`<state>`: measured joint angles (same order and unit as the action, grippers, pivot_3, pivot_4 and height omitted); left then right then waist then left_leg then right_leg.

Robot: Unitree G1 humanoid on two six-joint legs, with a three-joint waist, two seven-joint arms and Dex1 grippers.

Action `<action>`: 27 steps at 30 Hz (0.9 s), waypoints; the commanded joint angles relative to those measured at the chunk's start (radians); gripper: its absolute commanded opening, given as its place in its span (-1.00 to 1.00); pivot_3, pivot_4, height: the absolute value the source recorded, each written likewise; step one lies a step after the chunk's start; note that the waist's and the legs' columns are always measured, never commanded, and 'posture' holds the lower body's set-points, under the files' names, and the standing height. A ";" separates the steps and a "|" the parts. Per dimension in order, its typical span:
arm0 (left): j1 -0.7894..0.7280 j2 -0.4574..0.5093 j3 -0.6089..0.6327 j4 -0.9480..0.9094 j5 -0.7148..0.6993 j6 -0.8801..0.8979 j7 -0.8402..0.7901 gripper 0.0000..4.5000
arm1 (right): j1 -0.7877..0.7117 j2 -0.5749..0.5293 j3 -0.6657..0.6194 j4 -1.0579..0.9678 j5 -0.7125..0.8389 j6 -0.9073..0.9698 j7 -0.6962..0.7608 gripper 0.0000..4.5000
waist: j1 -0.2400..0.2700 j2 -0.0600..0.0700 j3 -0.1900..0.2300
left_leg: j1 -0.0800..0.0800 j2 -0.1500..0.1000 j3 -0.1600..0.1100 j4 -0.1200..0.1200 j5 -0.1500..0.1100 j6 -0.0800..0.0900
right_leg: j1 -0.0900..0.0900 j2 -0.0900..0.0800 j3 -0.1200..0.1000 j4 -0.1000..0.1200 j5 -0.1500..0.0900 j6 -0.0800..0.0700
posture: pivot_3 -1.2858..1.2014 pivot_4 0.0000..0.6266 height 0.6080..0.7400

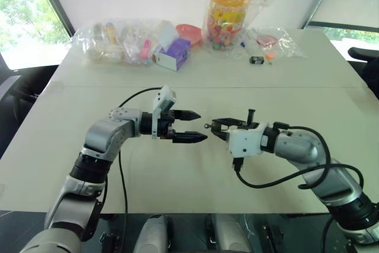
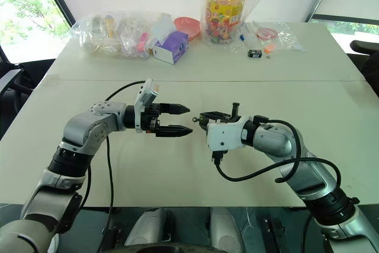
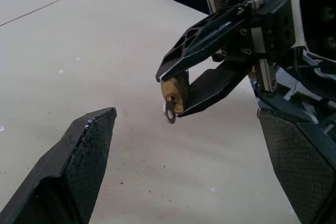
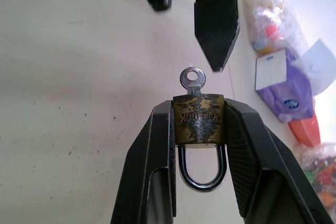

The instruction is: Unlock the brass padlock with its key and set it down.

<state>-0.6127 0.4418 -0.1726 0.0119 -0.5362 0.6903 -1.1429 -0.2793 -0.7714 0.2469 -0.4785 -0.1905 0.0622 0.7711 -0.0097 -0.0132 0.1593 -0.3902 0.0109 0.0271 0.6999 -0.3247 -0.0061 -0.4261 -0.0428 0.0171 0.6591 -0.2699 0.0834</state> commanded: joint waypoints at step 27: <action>0.013 -0.005 -0.077 -0.008 0.099 -0.169 -0.074 -0.98 | -0.050 0.013 -0.053 -0.103 0.025 0.105 0.083 -0.69 | 0.000 0.000 0.000 | 0.000 0.000 0.000 0.000 0.000 0.000 | 0.000 0.000 0.000 0.000 0.000 0.000 | 0.03 -0.52 0.92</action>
<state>-0.6138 0.4317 -0.2228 0.0346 -0.4521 0.5484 -1.1969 -0.2963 -0.7660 0.2472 -0.5365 -0.1795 0.1642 0.8710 -0.0101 -0.0132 0.1593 -0.3902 0.0105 0.0271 0.7000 -0.3247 -0.0060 -0.4260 -0.0430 0.0171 0.6590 -0.2699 0.0834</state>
